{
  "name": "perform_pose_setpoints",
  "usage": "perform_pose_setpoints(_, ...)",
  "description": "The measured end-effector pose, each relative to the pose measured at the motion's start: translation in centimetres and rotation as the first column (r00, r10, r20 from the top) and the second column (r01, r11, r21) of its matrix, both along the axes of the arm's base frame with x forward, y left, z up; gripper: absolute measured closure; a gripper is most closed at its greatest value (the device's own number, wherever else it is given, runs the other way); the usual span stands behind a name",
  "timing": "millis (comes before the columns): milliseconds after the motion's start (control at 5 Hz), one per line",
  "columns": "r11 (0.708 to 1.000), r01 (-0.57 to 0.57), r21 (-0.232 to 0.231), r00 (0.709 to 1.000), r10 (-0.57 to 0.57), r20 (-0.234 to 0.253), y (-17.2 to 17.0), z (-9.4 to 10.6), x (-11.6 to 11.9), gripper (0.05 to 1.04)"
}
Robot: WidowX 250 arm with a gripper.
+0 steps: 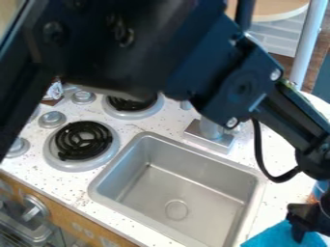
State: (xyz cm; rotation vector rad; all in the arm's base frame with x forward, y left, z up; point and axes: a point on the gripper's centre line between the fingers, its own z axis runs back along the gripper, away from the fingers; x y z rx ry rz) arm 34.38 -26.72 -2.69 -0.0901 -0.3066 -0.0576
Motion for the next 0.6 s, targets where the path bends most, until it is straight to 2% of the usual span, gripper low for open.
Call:
perform_pose_setpoints(200, 1.000, 0.000, 0.030, 1.000, 0.001, -0.017, 1.6, -0.3, -1.6, 0.084)
perform_pose_setpoints(400, 0.999, -0.016, -0.040, 0.999, 0.017, 0.038, 3.0, 3.9, -3.4, 0.084)
perform_pose_setpoints(600, 0.992, 0.003, -0.128, 0.994, 0.011, 0.110, 3.8, 9.4, -4.9, 0.084)
